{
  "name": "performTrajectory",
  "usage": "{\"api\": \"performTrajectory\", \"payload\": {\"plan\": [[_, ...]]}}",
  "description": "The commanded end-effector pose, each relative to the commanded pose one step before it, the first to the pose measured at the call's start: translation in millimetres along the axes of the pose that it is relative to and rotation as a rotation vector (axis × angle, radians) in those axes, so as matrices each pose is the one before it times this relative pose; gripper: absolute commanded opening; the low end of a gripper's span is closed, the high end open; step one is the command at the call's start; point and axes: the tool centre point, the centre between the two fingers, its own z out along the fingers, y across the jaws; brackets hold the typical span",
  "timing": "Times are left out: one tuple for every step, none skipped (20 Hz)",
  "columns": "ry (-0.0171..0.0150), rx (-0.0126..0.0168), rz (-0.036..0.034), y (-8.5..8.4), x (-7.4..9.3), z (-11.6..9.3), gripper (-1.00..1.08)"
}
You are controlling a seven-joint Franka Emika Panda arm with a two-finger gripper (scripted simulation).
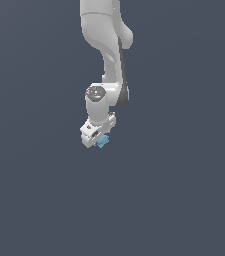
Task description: Pick up the object and move it to a goal position.
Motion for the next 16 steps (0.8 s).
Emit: {"api": "performTrajectory", "payload": {"plan": [[0.00067, -0.00113, -0.00008, 0.49, 0.24, 1.31, -1.00], [0.00000, 0.00000, 0.00000, 0.00, 0.00, 0.00, -1.00], [0.00000, 0.00000, 0.00000, 0.00, 0.00, 0.00, -1.00], [0.00000, 0.00000, 0.00000, 0.00, 0.00, 0.00, -1.00], [0.00000, 0.00000, 0.00000, 0.00, 0.00, 0.00, -1.00], [0.00000, 0.00000, 0.00000, 0.00, 0.00, 0.00, -1.00], [0.00000, 0.00000, 0.00000, 0.00, 0.00, 0.00, -1.00], [0.00000, 0.00000, 0.00000, 0.00, 0.00, 0.00, -1.00], [0.00000, 0.00000, 0.00000, 0.00, 0.00, 0.00, -1.00], [0.00000, 0.00000, 0.00000, 0.00, 0.00, 0.00, -1.00], [0.00044, -0.00160, 0.00076, 0.72, -0.15, -0.94, -1.00], [0.00000, 0.00000, 0.00000, 0.17, -0.30, -0.09, -1.00], [0.00000, 0.00000, 0.00000, 0.52, -0.89, -0.27, -1.00], [0.00000, 0.00000, 0.00000, 0.86, -1.49, -0.45, -1.00], [0.00000, 0.00000, 0.00000, 1.20, -2.08, -0.63, -1.00], [0.00000, 0.00000, 0.00000, 1.55, -2.66, -0.81, -1.00]]}}
